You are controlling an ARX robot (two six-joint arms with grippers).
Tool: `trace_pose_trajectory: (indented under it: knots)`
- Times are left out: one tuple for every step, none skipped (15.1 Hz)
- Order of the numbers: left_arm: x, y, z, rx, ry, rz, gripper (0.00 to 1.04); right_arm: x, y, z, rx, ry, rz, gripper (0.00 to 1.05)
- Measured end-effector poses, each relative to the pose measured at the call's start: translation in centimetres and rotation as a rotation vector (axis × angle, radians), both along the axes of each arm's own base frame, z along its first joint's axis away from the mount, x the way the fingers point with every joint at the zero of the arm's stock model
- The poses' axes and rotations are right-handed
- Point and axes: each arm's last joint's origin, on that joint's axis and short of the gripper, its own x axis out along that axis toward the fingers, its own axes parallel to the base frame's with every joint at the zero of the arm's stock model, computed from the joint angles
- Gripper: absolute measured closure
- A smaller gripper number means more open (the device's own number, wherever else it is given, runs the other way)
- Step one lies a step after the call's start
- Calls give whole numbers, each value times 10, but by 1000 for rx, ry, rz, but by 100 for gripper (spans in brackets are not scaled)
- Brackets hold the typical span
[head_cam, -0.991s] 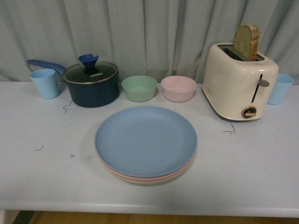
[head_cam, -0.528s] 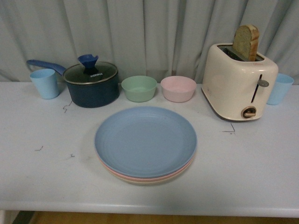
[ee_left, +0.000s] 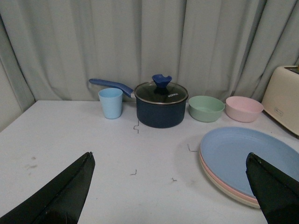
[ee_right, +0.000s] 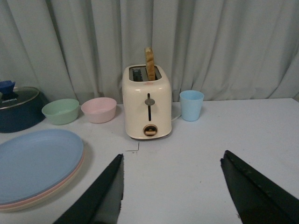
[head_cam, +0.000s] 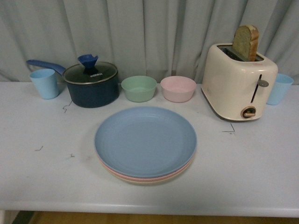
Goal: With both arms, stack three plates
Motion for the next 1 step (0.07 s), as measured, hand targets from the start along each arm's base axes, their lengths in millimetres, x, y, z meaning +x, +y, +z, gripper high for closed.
trace_pose_trajectory:
  knots:
    - [0,0,0,0,0,0,7,0,0,0,0,0,0,32]
